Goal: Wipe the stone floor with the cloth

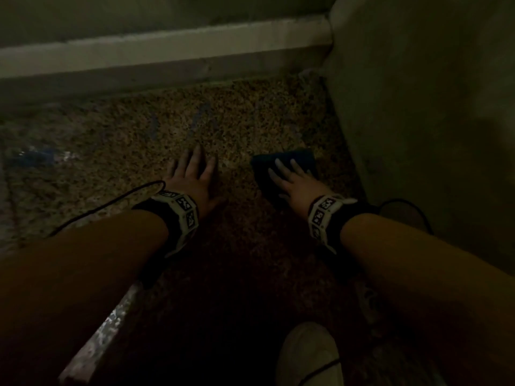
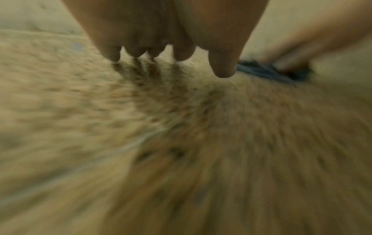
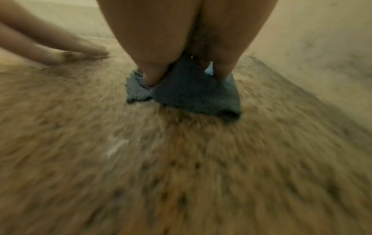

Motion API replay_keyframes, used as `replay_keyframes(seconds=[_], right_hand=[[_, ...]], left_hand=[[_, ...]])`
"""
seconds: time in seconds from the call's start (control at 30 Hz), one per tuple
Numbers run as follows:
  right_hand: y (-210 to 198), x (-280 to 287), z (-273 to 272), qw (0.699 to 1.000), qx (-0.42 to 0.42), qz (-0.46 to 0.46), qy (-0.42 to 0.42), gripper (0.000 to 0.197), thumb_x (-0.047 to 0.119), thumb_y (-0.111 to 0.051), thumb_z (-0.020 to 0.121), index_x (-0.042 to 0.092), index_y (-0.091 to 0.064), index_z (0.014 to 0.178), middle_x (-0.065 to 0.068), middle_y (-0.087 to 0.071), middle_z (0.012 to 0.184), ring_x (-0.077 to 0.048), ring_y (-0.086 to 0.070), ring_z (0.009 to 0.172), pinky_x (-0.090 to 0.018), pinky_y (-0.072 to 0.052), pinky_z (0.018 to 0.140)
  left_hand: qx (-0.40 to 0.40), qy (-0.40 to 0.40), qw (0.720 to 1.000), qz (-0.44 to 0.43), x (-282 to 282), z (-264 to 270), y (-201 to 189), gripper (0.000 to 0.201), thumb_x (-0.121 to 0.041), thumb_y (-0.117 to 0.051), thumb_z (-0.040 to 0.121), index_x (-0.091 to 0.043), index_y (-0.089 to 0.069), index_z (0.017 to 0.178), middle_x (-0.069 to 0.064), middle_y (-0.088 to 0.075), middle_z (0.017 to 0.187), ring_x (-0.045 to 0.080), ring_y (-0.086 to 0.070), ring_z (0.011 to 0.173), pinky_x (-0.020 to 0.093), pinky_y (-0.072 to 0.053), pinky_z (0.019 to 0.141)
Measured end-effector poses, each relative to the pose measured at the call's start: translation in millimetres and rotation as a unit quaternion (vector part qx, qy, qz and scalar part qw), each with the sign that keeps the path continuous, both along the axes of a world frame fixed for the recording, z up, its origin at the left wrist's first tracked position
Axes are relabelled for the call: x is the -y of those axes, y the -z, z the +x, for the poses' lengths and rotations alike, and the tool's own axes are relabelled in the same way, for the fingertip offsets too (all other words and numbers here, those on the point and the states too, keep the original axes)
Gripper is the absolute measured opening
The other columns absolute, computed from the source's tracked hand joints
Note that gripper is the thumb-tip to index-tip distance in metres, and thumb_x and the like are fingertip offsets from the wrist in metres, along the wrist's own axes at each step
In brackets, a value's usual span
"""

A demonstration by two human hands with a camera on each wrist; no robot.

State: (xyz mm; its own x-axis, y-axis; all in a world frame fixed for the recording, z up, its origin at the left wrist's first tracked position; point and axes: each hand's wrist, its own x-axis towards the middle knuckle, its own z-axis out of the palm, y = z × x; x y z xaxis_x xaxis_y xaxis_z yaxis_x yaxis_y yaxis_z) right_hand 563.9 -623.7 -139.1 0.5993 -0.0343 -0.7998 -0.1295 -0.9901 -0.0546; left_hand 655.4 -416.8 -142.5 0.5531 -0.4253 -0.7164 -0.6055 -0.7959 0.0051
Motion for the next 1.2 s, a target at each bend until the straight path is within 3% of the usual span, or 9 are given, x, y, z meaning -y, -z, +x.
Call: replay_keyframes(seconds=[0.23,0.5,0.77,0.97,1.1,1.2], right_hand=[[2.8,1.9,6.2,0.999,0.023,0.007,0.04,0.057,0.026,-0.025,0.105,0.028,0.01,0.151,0.002,0.021,0.157,-0.029,0.015,0.145,-0.05,-0.004,0.115],[13.4,19.1,55.5,0.983,0.092,0.03,0.153,0.056,0.02,-0.029,0.105,0.029,-0.001,0.152,0.002,0.012,0.16,-0.03,0.012,0.146,-0.052,0.0,0.114],[15.1,24.3,25.8,0.988,0.104,0.03,0.111,0.058,0.018,-0.031,0.104,0.026,0.001,0.152,0.0,0.01,0.16,-0.031,0.009,0.146,-0.052,-0.004,0.115],[10.9,30.8,-12.2,0.996,0.054,-0.001,0.074,0.062,0.027,-0.03,0.104,0.026,0.012,0.151,0.001,0.021,0.158,-0.029,0.013,0.146,-0.048,-0.003,0.116],[10.6,30.6,-14.1,0.987,0.1,0.033,0.12,0.063,0.026,-0.035,0.103,0.027,0.006,0.152,0.0,0.022,0.157,-0.025,0.012,0.146,-0.045,-0.001,0.117],[13.6,40.4,-5.9,0.986,0.106,0.043,0.122,0.063,0.023,-0.036,0.103,0.028,0.002,0.152,-0.004,0.02,0.158,-0.025,0.012,0.146,-0.047,-0.001,0.117]], left_hand=[[-0.008,0.011,1.0,-0.012,21.3,2.7,5.1,0.084,-0.064,-0.034,0.092,-0.031,0.019,0.148,0.0,0.033,0.152,0.029,0.022,0.143,0.045,0.007,0.117],[-0.033,-0.007,0.999,0.003,25.7,6.7,8.5,0.087,-0.064,-0.039,0.09,-0.034,0.02,0.147,-0.002,0.033,0.152,0.028,0.024,0.142,0.046,0.008,0.117],[-0.043,-0.014,0.999,0.025,29.3,6.9,8.7,0.09,-0.065,-0.041,0.089,-0.033,0.022,0.147,-0.001,0.034,0.152,0.03,0.025,0.142,0.049,0.007,0.117],[-0.026,-0.017,1.0,0.002,33.5,5.8,3.9,0.078,-0.063,-0.024,0.094,-0.028,0.019,0.148,-0.002,0.03,0.153,0.025,0.022,0.143,0.042,0.007,0.117],[-0.02,0.007,1.0,-0.017,52.5,9.2,4.1,0.077,-0.059,-0.029,0.096,-0.03,0.019,0.148,-0.006,0.03,0.153,0.024,0.021,0.143,0.043,0.006,0.117],[-0.038,0.027,0.999,0.019,71.5,7.5,4.9,0.084,-0.06,-0.036,0.093,-0.032,0.021,0.147,-0.003,0.032,0.153,0.029,0.022,0.143,0.046,0.004,0.116]])
